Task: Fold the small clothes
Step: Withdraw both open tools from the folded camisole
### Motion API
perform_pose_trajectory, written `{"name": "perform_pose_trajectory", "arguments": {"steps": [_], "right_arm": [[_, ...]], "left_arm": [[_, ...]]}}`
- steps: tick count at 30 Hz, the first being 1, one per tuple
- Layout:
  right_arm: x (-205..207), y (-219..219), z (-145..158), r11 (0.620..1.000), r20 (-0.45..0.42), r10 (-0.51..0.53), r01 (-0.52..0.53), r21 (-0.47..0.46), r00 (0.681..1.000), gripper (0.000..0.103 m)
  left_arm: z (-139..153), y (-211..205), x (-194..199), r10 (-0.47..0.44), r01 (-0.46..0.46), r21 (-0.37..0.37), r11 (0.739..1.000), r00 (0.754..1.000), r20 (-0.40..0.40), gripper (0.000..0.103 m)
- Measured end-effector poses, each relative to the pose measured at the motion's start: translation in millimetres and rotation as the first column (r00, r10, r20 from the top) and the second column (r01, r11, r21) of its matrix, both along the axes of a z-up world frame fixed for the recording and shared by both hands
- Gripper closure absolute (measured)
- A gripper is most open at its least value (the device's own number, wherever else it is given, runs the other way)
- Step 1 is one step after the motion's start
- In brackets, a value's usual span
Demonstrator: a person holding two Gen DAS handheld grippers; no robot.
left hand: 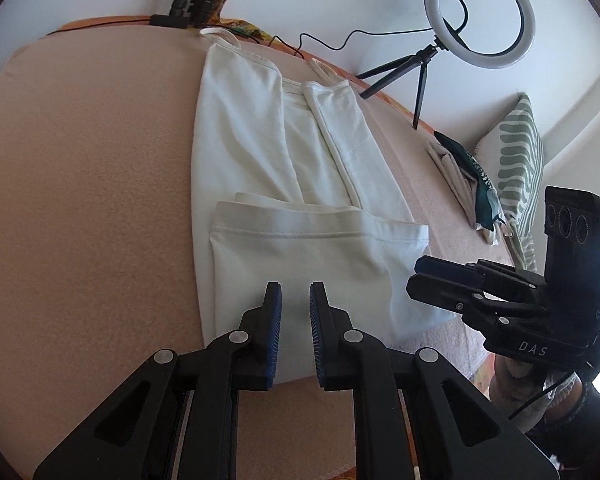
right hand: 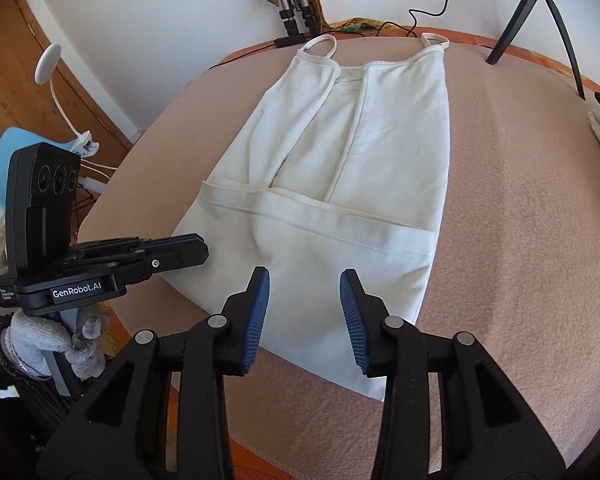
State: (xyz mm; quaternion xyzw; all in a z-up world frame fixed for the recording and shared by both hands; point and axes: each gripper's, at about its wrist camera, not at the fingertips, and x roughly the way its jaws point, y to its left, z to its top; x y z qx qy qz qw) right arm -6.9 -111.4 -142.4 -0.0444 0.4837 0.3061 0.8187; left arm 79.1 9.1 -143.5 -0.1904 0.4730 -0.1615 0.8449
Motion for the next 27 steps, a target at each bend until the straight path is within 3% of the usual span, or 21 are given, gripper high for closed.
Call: {"name": "perform_pose_trajectory", "arguments": {"steps": [3,7,10,15,20,22,27], "right_arm": [[2,4,-9,0.992,0.063,-0.018,0.026,-0.123,0.998,0.067],[12,-8,-12,0.979,0.113,-0.079,0.098,-0.178,0.99,0.069],[21,-25,-10,0.976,0.102,-0.155,0.168,-0.141,0.983,0.069],[29,-41,6,0.979,0.096,-0.187,0.193,-0.067,0.978,0.069],[41,-47,23,0.977,0.089,-0.213,0.214,0.003,0.973,0.064],[48,-50,25,0.977,0.068,-0.212,0.21,0.033,0.975,0.054],[73,-67,30,0.962,0.031,-0.258,0.254,0.101,0.966,0.053]], "left_arm": [[-1,8,0,0.009,-0.01,0.019,1.0,1.0,0.013,0.091],[-4,18,-2,0.036,-0.037,0.019,0.999,0.999,0.018,0.095],[0,24,-6,0.066,-0.067,0.045,0.997,0.997,0.026,0.095],[12,33,-3,0.071,-0.074,0.047,0.996,0.996,0.06,0.092],[27,40,9,0.077,-0.079,0.023,0.997,0.993,0.088,0.065],[33,45,17,0.086,-0.087,0.001,0.996,0.992,0.095,0.065],[49,49,47,0.047,-0.051,0.03,0.998,0.993,0.106,0.065]]}}
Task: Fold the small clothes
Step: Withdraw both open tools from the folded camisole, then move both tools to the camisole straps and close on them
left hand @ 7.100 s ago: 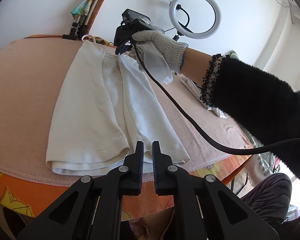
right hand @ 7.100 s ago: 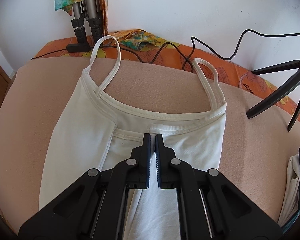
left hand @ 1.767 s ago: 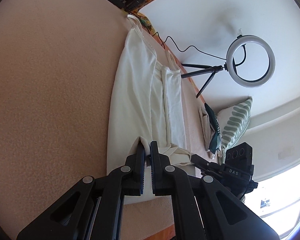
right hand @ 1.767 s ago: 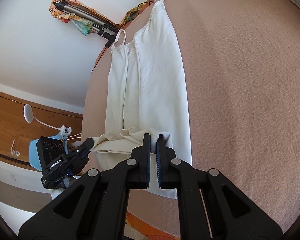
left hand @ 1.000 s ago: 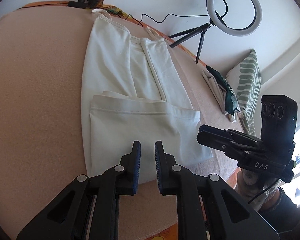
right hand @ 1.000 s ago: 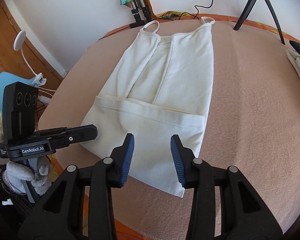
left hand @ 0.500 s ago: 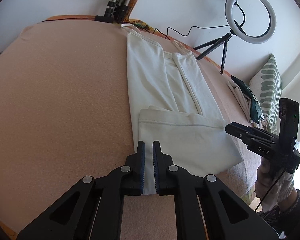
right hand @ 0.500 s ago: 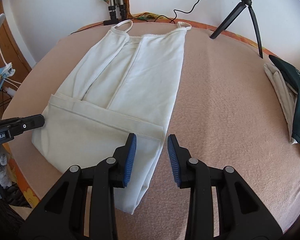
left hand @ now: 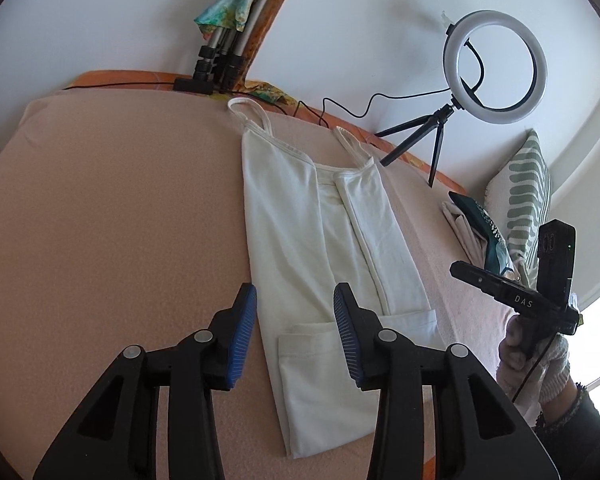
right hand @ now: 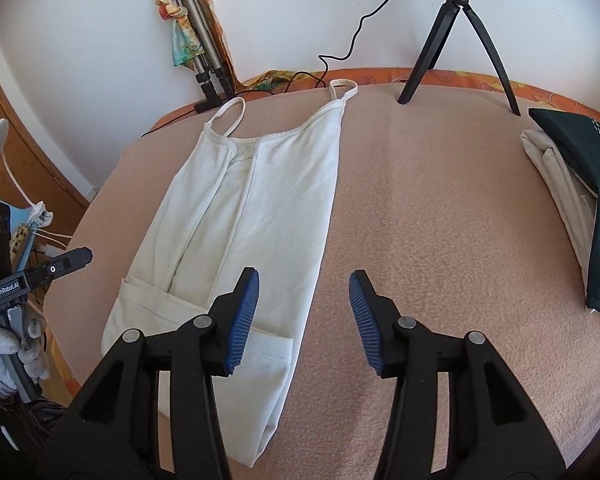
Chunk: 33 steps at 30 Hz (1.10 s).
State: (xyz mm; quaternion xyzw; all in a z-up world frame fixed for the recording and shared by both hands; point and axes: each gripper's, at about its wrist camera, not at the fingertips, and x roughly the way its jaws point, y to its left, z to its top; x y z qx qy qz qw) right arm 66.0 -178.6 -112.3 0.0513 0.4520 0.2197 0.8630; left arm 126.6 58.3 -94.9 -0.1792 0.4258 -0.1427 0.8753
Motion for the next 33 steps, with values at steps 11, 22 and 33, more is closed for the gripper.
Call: {"name": "perform_pose_trajectory", "arguments": {"steps": [11,22,33], "right_arm": [[89,0,-9,0.994,-0.075,0.048,-0.041,0.099,0.996,0.053],[164,15,-43,0.985,-0.14,0.077,-0.053,0.164,0.987,0.053],[185,22,-51,0.965,-0.162,0.139,-0.097,0.245,0.977,0.092]], "left_arm": [[-8,16,82,-0.062,0.062,-0.001,0.998,0.997,-0.044,0.06],[-60,30,159,-0.096,0.072,-0.204,0.976,0.989,-0.111,0.06],[-61,22,177,-0.127,0.118,-0.207,0.971,0.992,-0.027,0.096]]}}
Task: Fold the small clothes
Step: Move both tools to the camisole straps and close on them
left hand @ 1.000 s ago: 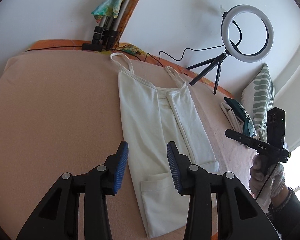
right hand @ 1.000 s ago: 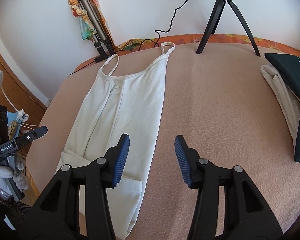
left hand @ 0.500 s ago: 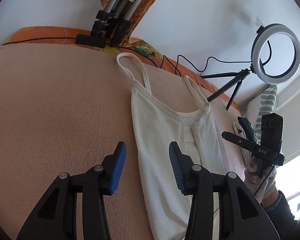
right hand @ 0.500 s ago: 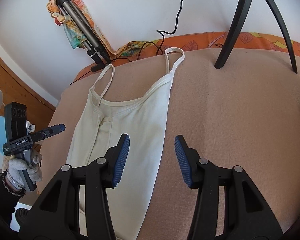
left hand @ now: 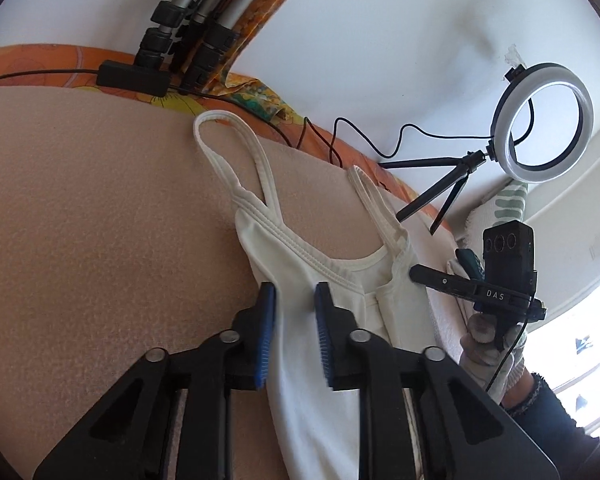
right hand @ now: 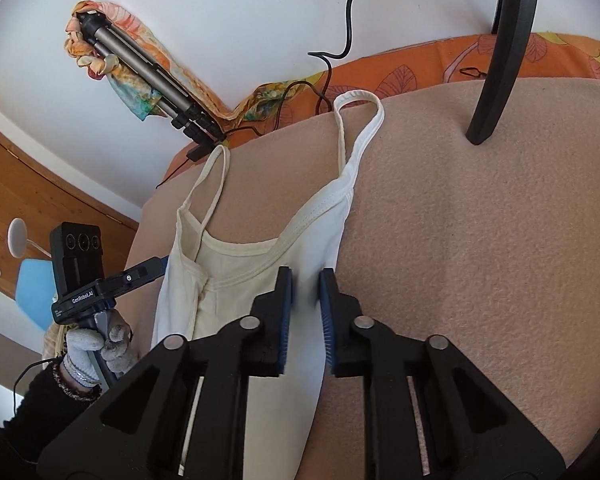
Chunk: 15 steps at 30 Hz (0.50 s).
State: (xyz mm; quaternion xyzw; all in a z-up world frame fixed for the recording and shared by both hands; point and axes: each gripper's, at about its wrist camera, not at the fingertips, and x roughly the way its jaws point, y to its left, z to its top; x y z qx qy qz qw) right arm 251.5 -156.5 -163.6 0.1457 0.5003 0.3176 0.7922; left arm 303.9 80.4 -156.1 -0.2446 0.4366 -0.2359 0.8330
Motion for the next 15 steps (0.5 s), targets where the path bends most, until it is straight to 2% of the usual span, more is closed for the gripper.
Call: {"name": "perform_pose_trajectory", "arguments": {"steps": [2,4,6,9,10,11,12,13,14,15], "right_arm": [[1,-1,2,0.999,0.027,-0.009,0.01,-0.039,1.0,0.099],[3,-3,2,0.996,0.047,-0.032,0.036,-0.08,0.998,0.099],[4,-4,1,0.996,0.048,-0.017,0.021,-0.09,0.999,0.099],[4,-7,3,0.997,0.042,-0.018,0.021,-0.077,0.999,0.099],[5,-12,3,0.999,0.027,-0.018,0.019,-0.046,0.999,0.099],[6,-15,4,1.0,0.017,-0.014,0.014,-0.014,1.0,0.099],[7,-17,5,1.0,0.019,-0.016,0.016,0.0,1.0,0.095],[7,-18,7,1.0,0.029,-0.018,0.018,0.001,0.999,0.086],[8,-18,8,1.0,0.037,-0.017,0.018,-0.004,0.999,0.079],[9,-16,8,1.0,0.037,-0.016,0.016,-0.007,0.999,0.063]], "left_arm": [[1,0,1,0.014,-0.015,0.026,1.0,1.0,0.023,0.097],[0,0,2,0.012,-0.013,0.034,0.999,1.0,0.018,0.097],[-1,0,2,0.022,-0.023,0.064,0.998,1.0,0.021,0.097],[1,5,2,0.036,-0.036,0.043,0.998,0.999,0.018,0.095],[2,7,3,0.04,-0.04,0.015,0.999,0.999,0.009,0.092],[1,10,5,0.042,-0.043,-0.018,0.999,0.999,-0.006,0.08],[0,12,7,0.05,-0.05,-0.039,0.998,0.999,-0.021,0.071],[0,14,8,0.061,-0.062,-0.049,0.997,0.998,-0.025,0.056],[0,14,10,0.068,-0.069,-0.053,0.996,0.997,-0.022,0.05],[-1,12,13,0.062,-0.063,-0.06,0.996,0.998,-0.026,0.05]]}}
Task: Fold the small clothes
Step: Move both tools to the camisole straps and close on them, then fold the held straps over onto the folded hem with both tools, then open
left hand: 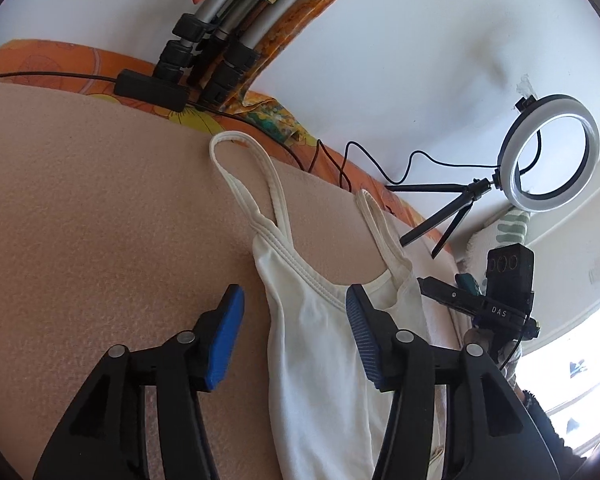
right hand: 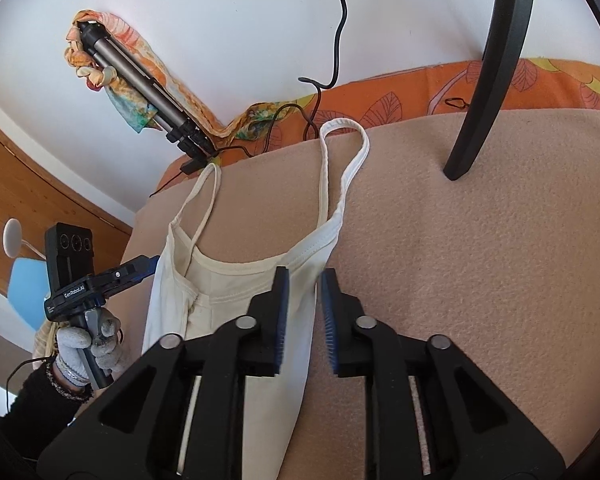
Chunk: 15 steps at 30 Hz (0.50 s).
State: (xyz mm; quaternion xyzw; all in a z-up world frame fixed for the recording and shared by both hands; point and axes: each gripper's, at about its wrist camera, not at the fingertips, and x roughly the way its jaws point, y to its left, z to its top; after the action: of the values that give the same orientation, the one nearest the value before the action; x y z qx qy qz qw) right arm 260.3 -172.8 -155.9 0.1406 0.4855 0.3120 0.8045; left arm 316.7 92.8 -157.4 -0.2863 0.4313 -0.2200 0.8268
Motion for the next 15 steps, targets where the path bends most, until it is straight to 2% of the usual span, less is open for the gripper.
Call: {"name": "perform_pose_trajectory", "arguments": {"steps": [1,3,6,7,8,10,12,15], "right_arm": [[1,2,0,1.0,-0.002,0.005,-0.005,0.002,1.0,0.058],[5,7,-2,1.0,-0.012,0.017,-0.017,-0.003,1.0,0.058],[9,18,-8,0.999,-0.02,0.04,-0.04,-0.015,0.999,0.059],[9,21,-9,0.999,-0.013,0.043,-0.043,-0.019,0.999,0.062],[9,24,-10,0.998,-0.008,0.051,-0.051,-0.027,0.999,0.064],[9,30,-11,0.997,-0.006,0.061,-0.061,-0.042,0.998,0.081],[10,32,-15,0.997,-0.012,0.061,-0.062,-0.047,0.998,0.092],[10,32,-14,0.997,-0.003,0.057,-0.057,-0.043,0.998,0.096]], "left_arm": [[-2,-2,4,-0.017,0.016,-0.015,1.0,1.0,-0.011,0.05],[-6,-6,10,-0.03,0.029,-0.038,0.999,0.999,-0.025,0.05],[-7,-15,15,-0.043,0.043,-0.008,0.999,0.999,-0.019,0.056],[-7,-18,16,-0.044,0.044,0.003,0.999,0.999,-0.017,0.064],[-9,-20,17,-0.045,0.045,0.015,0.999,0.999,-0.022,0.078],[-13,-20,19,-0.025,0.026,0.023,0.999,0.999,-0.033,0.095],[-13,-18,19,-0.012,0.012,0.014,1.0,0.999,-0.032,0.098],[-7,-19,15,-0.015,0.015,0.023,1.0,1.0,0.008,0.099]]}}
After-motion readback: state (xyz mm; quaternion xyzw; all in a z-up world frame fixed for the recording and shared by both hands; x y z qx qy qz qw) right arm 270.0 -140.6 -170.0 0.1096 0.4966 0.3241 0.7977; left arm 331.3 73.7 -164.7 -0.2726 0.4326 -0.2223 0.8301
